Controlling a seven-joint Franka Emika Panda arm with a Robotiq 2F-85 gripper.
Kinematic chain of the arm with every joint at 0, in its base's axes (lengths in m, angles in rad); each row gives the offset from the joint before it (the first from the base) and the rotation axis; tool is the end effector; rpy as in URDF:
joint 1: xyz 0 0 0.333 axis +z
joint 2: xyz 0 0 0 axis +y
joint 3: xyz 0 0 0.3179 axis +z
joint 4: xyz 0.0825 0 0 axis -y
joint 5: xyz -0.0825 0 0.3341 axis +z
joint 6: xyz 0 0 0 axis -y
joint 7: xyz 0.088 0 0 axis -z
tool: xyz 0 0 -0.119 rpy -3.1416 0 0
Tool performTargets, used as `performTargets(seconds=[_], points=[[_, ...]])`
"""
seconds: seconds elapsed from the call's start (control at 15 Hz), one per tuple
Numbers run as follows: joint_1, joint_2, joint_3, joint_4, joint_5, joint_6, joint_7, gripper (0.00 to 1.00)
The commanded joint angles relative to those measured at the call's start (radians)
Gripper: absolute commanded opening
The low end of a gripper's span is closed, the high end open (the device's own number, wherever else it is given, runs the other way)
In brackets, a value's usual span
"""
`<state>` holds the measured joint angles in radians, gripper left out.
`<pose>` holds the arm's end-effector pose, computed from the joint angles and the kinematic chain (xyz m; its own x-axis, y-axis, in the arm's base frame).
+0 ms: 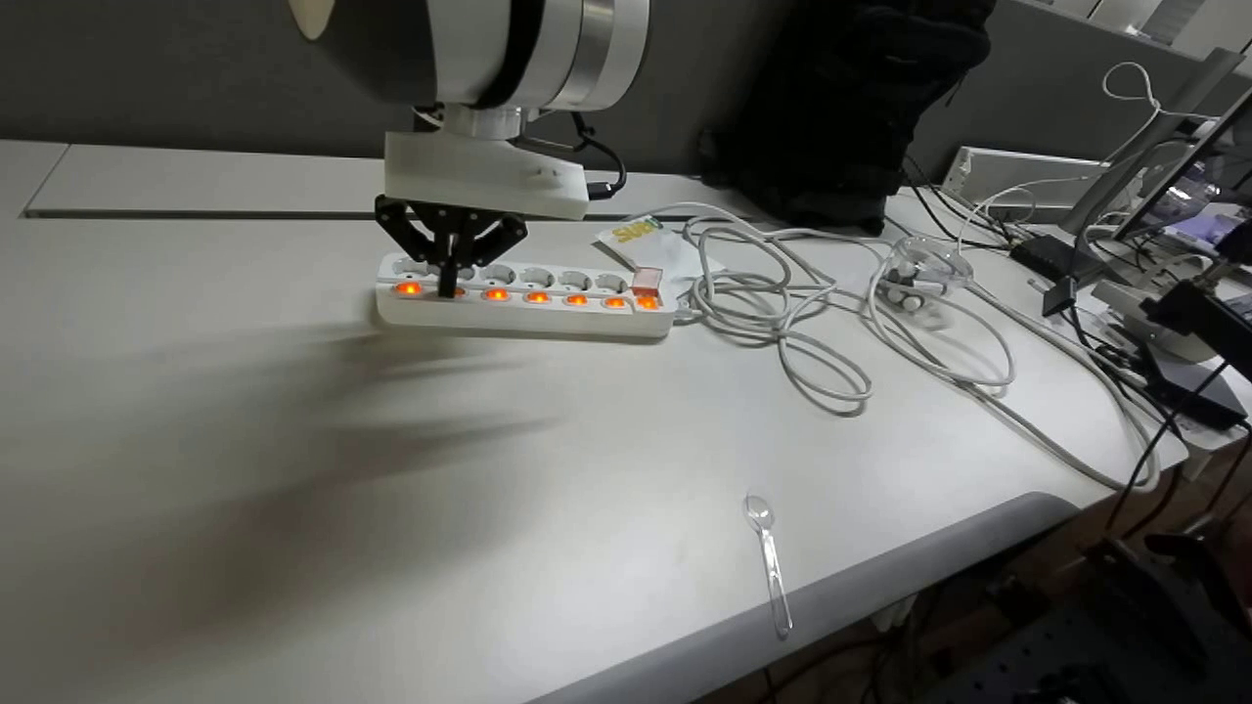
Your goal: Turn on the second switch from the left
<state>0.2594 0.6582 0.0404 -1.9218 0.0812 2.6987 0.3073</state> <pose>0.5829 0.1761 0.1876 0.9917 -0.0927 0.0895 -0.0837 -0.9915 -0.0995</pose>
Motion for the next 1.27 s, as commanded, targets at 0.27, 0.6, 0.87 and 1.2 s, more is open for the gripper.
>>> performTargets(seconds=[0.27, 0.6, 0.87, 1.2], points=[[-0.006, 0.033, 0.01, 0.046, 0.011, -0.035, 0.007, 0.0], [-0.01, 0.054, 0.007, 0.069, 0.018, -0.062, 0.01, 0.0], [-0.001, 0.08, -0.007, 0.095, 0.014, -0.086, 0.022, 0.0], [-0.046, 0.083, 0.045, 0.093, 0.059, -0.114, -0.03, 0.0]])
